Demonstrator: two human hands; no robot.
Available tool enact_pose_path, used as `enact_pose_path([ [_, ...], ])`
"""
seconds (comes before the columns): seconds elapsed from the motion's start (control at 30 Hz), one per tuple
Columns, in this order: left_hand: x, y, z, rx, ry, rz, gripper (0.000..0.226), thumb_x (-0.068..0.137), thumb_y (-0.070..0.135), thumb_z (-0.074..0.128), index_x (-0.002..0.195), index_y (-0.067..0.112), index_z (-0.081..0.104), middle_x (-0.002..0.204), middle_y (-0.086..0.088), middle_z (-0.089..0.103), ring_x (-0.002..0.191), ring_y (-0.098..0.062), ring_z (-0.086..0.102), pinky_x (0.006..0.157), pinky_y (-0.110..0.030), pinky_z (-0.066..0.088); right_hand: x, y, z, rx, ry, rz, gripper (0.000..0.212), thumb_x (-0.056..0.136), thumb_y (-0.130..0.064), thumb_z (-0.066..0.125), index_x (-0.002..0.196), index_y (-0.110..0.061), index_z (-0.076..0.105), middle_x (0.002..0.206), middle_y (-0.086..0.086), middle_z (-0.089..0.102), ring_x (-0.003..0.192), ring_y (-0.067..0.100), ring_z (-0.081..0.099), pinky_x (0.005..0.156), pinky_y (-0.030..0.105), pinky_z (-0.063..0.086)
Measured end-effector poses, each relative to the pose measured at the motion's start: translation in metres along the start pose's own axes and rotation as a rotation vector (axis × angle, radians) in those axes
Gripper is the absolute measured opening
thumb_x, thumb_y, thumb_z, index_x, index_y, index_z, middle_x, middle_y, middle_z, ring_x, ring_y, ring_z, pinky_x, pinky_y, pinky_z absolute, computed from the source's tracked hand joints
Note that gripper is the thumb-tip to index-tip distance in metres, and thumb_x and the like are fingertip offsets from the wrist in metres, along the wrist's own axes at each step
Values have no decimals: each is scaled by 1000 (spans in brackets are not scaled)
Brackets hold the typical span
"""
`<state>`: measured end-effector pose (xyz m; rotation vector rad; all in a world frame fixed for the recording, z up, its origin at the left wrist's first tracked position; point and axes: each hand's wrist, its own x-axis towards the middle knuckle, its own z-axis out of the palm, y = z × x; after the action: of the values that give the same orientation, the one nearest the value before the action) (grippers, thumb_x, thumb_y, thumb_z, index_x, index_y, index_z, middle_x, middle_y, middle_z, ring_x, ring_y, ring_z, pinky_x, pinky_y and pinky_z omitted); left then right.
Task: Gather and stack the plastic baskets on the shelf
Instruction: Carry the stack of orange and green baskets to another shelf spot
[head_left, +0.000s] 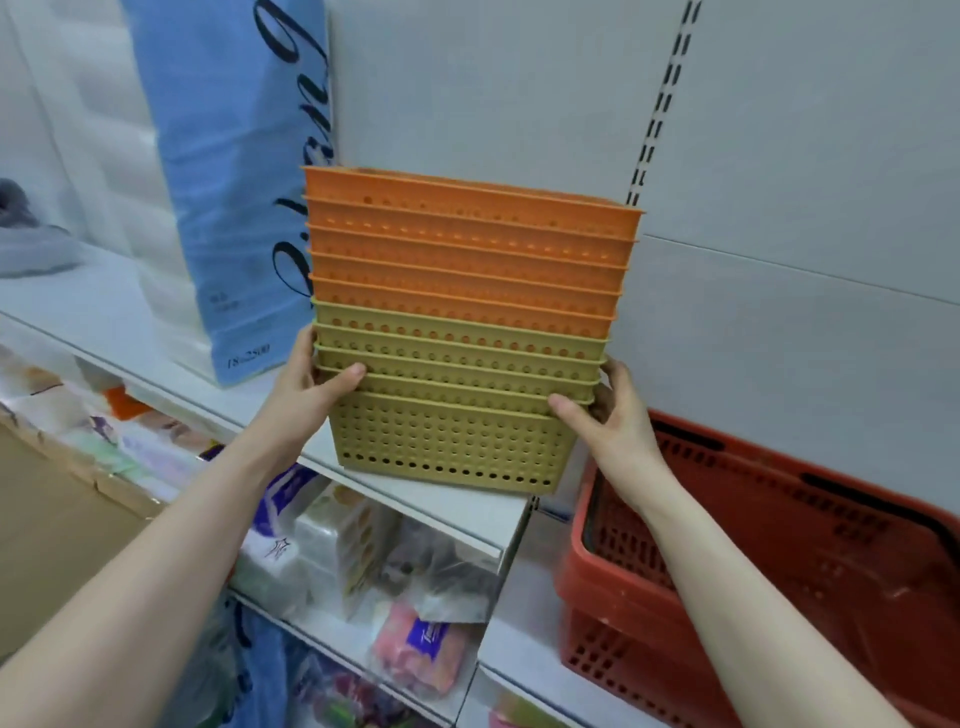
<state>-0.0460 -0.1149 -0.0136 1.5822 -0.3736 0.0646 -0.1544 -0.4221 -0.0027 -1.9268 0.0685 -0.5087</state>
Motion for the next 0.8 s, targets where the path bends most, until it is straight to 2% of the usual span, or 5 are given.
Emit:
enact_pose_path([
  [0.17,20,-9,-10,69,-99,43,56,86,31,68,135,30,42,129,9,59,110,1,59,105,-42,44,-12,2,24,-99,75,97,70,82,-41,72,141,-29,36,133,-12,59,122,5,57,106,41,47],
  [0.23,23,-13,-8,195,-18,139,60,88,37,63,141,30,37,135,7,55,119,-7,56,103,-43,45,-16,-4,34,-255,129,93,72,84,-52,65,144,-32,32,139,-10,55,128,10,53,106,42,46],
  [0.33,20,-23,-4,391,131,288,73,87,38,65,148,21,27,145,-1,43,133,-18,42,109,-43,40,-26,-12,54,-470,301,-33,88,89,-52,60,155,-22,11,161,5,23,147,21,28,117,43,32],
  [0.43,20,-28,2,437,105,348,90,81,35,73,150,17,18,148,-6,38,137,-20,37,111,-39,36,-30,-18,71,-560,326,-45,101,89,-45,63,155,-15,-7,165,7,4,151,19,11,118,26,15],
  [0.8,98,-42,7,383,-68,246,91,75,33,79,145,21,22,148,-5,42,135,-23,43,110,-47,39,10,-16,79,-639,367,117,83,91,-43,61,152,-25,7,157,10,33,138,31,41,110,48,40],
])
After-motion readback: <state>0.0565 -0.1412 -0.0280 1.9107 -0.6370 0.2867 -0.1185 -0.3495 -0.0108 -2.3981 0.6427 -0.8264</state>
